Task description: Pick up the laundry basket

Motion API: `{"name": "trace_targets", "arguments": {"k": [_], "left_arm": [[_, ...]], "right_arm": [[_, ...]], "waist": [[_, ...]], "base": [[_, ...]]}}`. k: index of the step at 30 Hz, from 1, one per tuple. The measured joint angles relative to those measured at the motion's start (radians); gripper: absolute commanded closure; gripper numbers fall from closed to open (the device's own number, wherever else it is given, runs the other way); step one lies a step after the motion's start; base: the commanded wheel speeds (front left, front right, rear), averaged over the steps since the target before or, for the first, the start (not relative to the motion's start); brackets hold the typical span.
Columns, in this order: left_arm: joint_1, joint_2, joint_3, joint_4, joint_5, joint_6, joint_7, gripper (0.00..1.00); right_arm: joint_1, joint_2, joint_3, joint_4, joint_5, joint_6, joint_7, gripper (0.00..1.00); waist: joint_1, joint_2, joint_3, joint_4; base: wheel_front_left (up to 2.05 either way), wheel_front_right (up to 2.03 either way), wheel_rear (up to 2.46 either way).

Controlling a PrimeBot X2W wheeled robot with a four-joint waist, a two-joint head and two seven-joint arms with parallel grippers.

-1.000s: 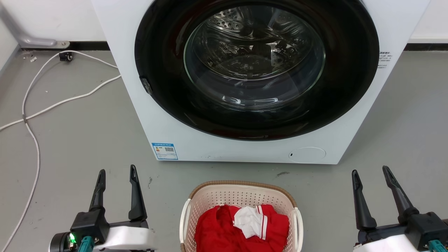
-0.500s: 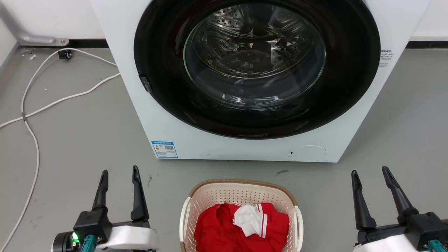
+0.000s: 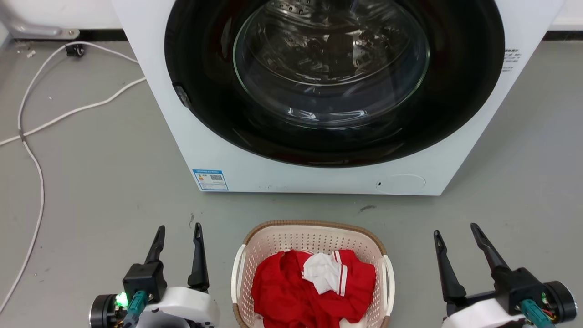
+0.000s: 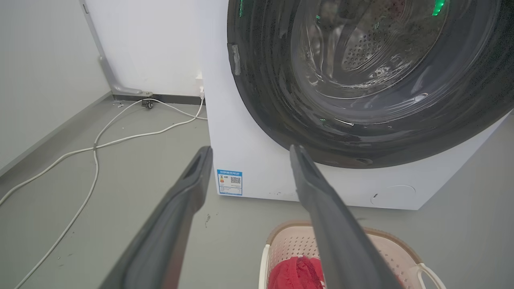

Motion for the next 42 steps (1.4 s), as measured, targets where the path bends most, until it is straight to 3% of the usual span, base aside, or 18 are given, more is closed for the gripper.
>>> {"name": "trace_targets", "arguments": {"k": [6, 7, 20, 32, 42], "left_arm": [[-0.053, 0.000, -0.002, 0.123, 0.011, -0.043, 0.000, 0.00], [-0.087, 0.000, -0.003, 0.190, 0.016, -0.065, 0.000, 0.00], [-0.307, 0.018, -0.017, 0.530, 0.040, -0.142, 0.000, 0.00], [-0.497, 0.054, -0.077, 0.824, 0.066, -0.178, 0.000, 0.00], [-0.649, 0.058, -0.137, 1.009, 0.071, -0.189, 0.006, 0.00]], "right_arm": [[-0.051, 0.000, 0.019, 0.089, -0.026, 0.000, 0.000, 0.00], [-0.080, 0.000, 0.033, 0.168, -0.044, 0.000, 0.000, 0.00], [-0.305, 0.000, 0.069, 0.468, -0.122, 0.000, 0.000, 0.00], [-0.464, 0.000, 0.101, 0.715, -0.163, 0.000, 0.000, 0.00], [-0.560, 0.000, 0.119, 0.763, -0.177, 0.000, 0.000, 0.00]], "waist": [[0.0000, 0.0000, 0.038, -0.001], [0.0001, 0.0000, 0.061, -0.003], [0.0001, 0.0000, 0.203, -0.011], [0.0001, 0.0000, 0.320, -0.023], [0.0001, 0.0000, 0.412, -0.024]], "base": [[0.00, 0.00, 0.00], [0.00, 0.00, 0.00], [0.00, 0.00, 0.00], [0.00, 0.00, 0.00], [0.00, 0.00, 0.00]]}}
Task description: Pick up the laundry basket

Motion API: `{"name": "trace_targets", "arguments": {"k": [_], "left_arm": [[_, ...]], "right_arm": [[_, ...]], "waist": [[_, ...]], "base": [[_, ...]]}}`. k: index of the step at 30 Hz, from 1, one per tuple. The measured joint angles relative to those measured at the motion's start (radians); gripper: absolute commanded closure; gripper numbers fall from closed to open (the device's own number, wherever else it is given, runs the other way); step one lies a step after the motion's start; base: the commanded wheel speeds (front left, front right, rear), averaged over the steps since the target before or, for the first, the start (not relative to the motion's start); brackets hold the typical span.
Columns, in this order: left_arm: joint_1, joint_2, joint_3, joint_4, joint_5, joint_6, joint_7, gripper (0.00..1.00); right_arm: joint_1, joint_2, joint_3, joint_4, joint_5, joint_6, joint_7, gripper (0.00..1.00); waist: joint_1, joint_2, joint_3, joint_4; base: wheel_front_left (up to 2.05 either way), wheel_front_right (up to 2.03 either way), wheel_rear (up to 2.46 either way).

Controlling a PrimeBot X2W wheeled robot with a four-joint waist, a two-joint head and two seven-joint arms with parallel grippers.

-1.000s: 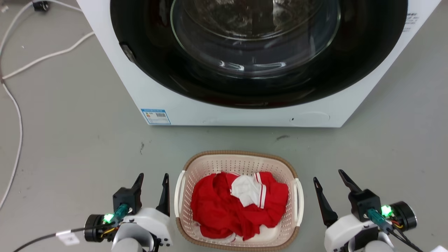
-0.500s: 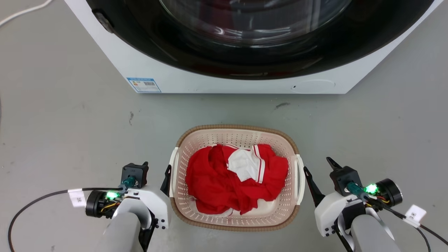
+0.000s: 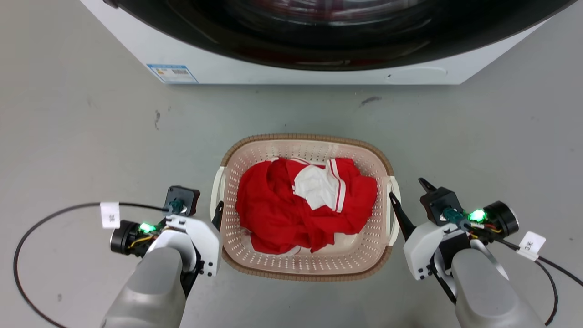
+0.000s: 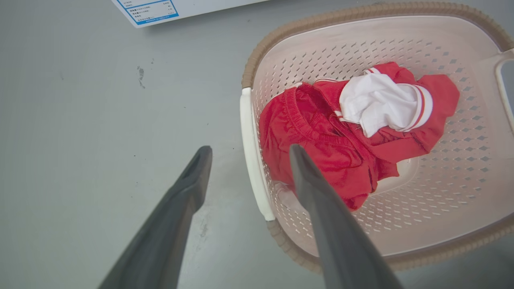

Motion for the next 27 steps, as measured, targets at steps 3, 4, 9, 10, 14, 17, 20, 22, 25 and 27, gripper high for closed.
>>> {"name": "trace_targets", "arguments": {"k": [3, 4, 9, 10, 14, 17, 20, 22, 25, 27], "left_arm": [[-0.032, -0.001, -0.021, 0.025, -0.002, -0.003, 0.015, 0.00], [-0.042, -0.002, -0.028, 0.032, -0.005, -0.003, 0.021, 0.00], [-0.080, -0.014, -0.073, 0.051, -0.020, -0.004, 0.053, 0.00], [-0.086, -0.014, -0.082, 0.053, -0.027, -0.004, 0.061, 0.00], [-0.107, -0.009, -0.112, 0.061, -0.040, -0.004, 0.087, 0.00], [-0.118, 0.000, -0.128, 0.065, -0.054, -0.004, 0.099, 0.00], [-0.130, 0.002, -0.146, 0.067, -0.064, -0.004, 0.104, 0.00], [-0.137, 0.003, -0.159, 0.069, -0.070, -0.004, 0.106, 0.00], [-0.149, 0.005, -0.176, 0.070, -0.077, -0.004, 0.112, 0.00], [-0.155, 0.006, -0.189, 0.071, -0.079, -0.004, 0.113, 0.00]], "right_arm": [[-0.017, 0.000, 0.000, -0.001, -0.004, 0.000, 0.000, 0.00], [-0.020, 0.000, 0.000, -0.002, -0.005, 0.000, 0.000, 0.00], [-0.040, 0.000, -0.002, -0.002, -0.013, 0.000, 0.000, 0.00], [-0.042, 0.000, -0.002, -0.001, -0.013, 0.000, 0.000, 0.00], [-0.062, 0.000, 0.000, 0.002, -0.013, 0.000, 0.000, 0.00], [-0.076, 0.000, 0.004, 0.006, -0.011, 0.000, 0.000, 0.00], [-0.089, 0.000, 0.011, 0.011, -0.002, 0.000, 0.000, 0.00], [-0.099, 0.000, 0.016, 0.021, 0.002, 0.000, 0.000, 0.00], [-0.113, 0.000, 0.019, 0.039, 0.008, 0.000, 0.000, 0.00], [-0.124, 0.000, 0.022, 0.056, 0.015, 0.000, 0.000, 0.00]], "waist": [[0.0000, 0.0000, 0.025, 0.001], [0.0000, 0.0000, 0.033, 0.001], [-0.0001, 0.0000, 0.073, 0.003], [0.0000, 0.0000, 0.081, 0.004], [0.0000, 0.0000, 0.111, 0.005], [0.0000, 0.0000, 0.130, 0.003], [0.0000, 0.0000, 0.148, 0.000], [-0.0001, 0.0000, 0.159, -0.001], [-0.0001, 0.0000, 0.174, -0.002], [-0.0001, 0.0000, 0.183, -0.002]], "base": [[0.00, 0.00, 0.00], [0.00, 0.00, 0.00], [0.00, 0.00, 0.00], [0.00, 0.00, 0.00], [0.00, 0.00, 0.00], [0.00, 0.00, 0.00], [0.00, 0.00, 0.00], [0.00, 0.00, 0.00], [0.00, 0.00, 0.00], [0.00, 0.00, 0.00]]}}
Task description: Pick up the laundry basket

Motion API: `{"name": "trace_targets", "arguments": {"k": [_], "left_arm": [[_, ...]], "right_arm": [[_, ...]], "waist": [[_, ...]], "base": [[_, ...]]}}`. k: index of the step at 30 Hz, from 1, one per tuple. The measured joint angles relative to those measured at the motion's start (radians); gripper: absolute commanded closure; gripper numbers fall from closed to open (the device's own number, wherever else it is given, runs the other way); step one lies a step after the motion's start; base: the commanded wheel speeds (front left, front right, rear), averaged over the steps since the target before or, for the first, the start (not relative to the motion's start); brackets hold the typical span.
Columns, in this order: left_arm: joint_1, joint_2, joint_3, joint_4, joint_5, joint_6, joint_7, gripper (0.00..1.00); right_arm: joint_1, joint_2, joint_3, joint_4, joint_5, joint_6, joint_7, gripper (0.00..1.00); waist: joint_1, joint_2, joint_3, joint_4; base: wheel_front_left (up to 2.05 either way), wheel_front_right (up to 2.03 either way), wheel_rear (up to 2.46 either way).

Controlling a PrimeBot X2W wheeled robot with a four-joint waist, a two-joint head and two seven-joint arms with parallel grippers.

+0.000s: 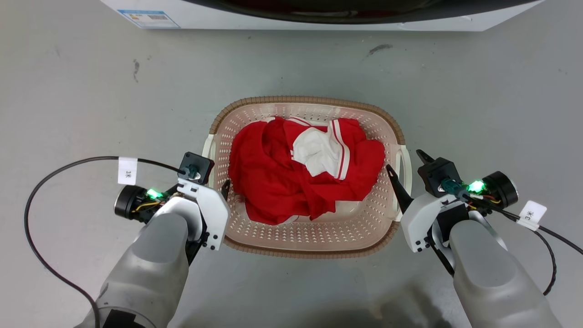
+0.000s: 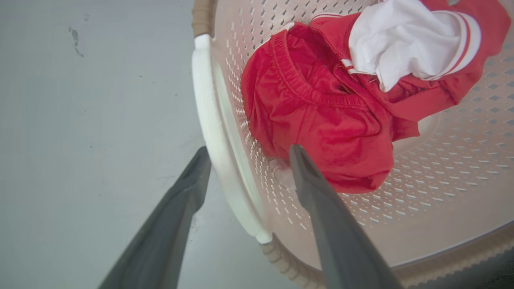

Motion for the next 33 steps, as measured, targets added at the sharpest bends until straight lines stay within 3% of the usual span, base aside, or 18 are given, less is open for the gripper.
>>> {"name": "trace_targets", "arguments": {"k": [33], "left_arm": [[-0.055, 0.006, -0.110, 0.004, -0.043, 0.000, 0.036, 0.00]], "right_arm": [[-0.137, 0.000, 0.093, 0.278, 0.132, 0.000, 0.000, 0.00]], "waist": [[0.0000, 0.0000, 0.086, 0.010]], "base": [[0.00, 0.00, 0.00]]}}
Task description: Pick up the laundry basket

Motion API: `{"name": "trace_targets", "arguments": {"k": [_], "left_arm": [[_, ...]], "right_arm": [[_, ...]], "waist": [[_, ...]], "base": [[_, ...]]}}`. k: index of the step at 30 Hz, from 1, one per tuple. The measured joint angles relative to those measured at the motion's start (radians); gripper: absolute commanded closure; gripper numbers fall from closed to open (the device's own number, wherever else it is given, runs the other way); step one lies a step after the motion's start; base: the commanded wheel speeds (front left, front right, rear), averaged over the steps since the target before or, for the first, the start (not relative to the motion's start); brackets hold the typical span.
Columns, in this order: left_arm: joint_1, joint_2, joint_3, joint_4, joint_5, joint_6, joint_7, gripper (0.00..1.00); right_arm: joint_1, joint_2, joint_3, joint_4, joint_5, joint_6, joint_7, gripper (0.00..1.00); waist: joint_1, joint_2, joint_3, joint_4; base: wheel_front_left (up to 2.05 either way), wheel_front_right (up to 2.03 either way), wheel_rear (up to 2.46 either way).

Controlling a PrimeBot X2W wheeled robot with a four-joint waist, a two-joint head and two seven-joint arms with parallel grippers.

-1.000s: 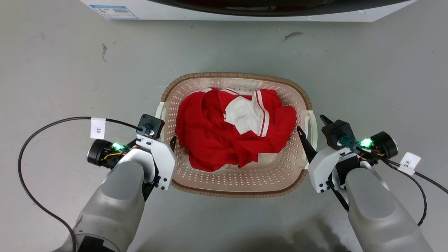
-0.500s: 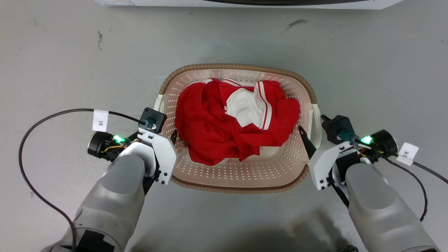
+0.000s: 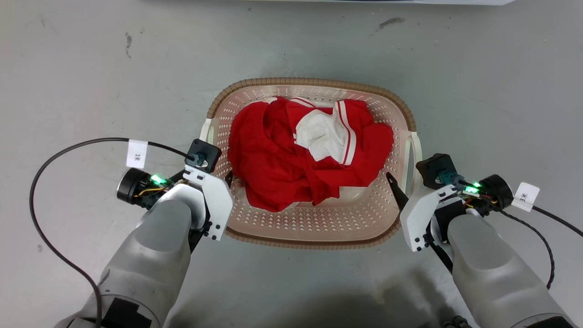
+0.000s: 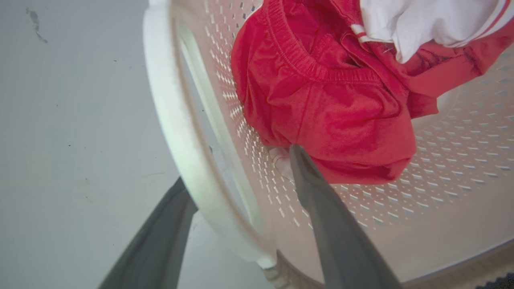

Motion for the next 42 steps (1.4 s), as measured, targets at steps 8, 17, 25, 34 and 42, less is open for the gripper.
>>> {"name": "trace_targets", "arguments": {"k": [8, 17, 25, 34, 42], "left_arm": [[-0.003, -0.007, -0.030, 0.000, -0.016, 0.000, 0.043, 0.00], [0.000, -0.005, -0.065, 0.003, -0.047, 0.001, 0.078, 1.00], [0.004, -0.004, -0.092, 0.003, -0.072, 0.001, 0.067, 1.00], [0.041, -0.009, -0.121, 0.003, -0.113, 0.001, 0.078, 1.00], [0.092, -0.017, -0.150, 0.005, -0.149, 0.003, 0.099, 1.00]], "right_arm": [[-0.017, 0.000, 0.048, 0.030, 0.042, 0.000, 0.033, 0.53], [-0.023, -0.002, 0.067, 0.042, 0.067, 0.000, 0.036, 1.00], [-0.029, -0.003, 0.068, 0.053, 0.068, 0.000, 0.034, 1.00], [-0.007, -0.004, 0.092, 0.064, 0.075, -0.001, 0.044, 1.00], [0.036, -0.008, 0.143, 0.064, 0.105, -0.002, 0.075, 1.00]], "waist": [[0.0000, 0.0000, 0.009, 0.002], [0.0000, 0.0000, 0.007, -0.002], [0.0000, 0.0000, -0.012, -0.002], [-0.0001, 0.0000, -0.074, 0.001], [-0.0001, 0.0001, -0.154, 0.003]], "base": [[0.00, 0.00, 0.00], [0.00, 0.00, 0.00], [0.00, 0.00, 0.00], [0.00, 0.00, 0.00], [0.00, 0.00, 0.00]]}}
